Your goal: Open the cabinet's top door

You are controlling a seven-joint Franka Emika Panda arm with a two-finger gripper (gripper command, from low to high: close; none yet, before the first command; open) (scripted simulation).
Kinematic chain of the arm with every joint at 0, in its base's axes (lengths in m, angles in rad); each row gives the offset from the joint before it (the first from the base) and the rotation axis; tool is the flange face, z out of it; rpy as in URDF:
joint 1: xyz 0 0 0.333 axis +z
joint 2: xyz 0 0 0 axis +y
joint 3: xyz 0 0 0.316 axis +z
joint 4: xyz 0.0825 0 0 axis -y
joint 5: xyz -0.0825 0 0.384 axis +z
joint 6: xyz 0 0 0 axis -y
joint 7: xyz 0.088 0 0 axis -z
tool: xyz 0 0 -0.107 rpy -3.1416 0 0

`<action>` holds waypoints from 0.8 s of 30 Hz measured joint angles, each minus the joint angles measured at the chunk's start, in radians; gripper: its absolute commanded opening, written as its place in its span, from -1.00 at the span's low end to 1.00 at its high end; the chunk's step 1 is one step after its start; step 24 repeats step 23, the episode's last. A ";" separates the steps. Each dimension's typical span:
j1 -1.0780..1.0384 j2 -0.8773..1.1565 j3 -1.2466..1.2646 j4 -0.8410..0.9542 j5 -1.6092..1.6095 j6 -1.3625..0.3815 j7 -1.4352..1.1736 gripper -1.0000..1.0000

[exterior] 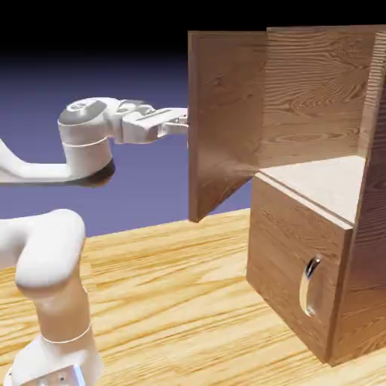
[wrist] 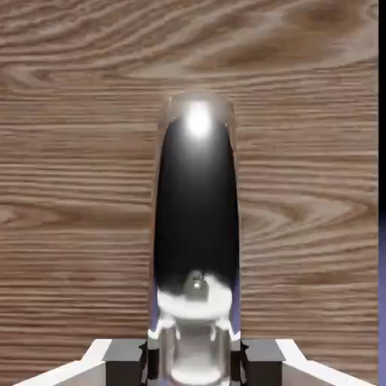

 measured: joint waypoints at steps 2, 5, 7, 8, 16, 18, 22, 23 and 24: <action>0.008 0.003 0.065 0.030 0.059 -0.087 -0.004 -1.00; 0.003 0.017 0.164 0.089 0.142 -0.217 -0.007 -1.00; -0.015 0.031 0.228 0.139 0.194 -0.304 -0.008 -1.00; -0.028 0.039 0.260 0.166 0.218 -0.348 -0.008 -1.00; -0.213 0.097 0.483 0.442 0.376 -0.682 -0.020 -1.00; -0.270 0.106 0.525 0.515 0.402 -0.754 -0.027 -1.00; -0.386 0.116 0.595 0.657 0.443 -0.887 -0.043 1.00; -0.386 0.116 0.595 0.657 0.443 -0.888 -0.043 1.00; -0.386 0.116 0.595 0.657 0.443 -0.888 -0.043 1.00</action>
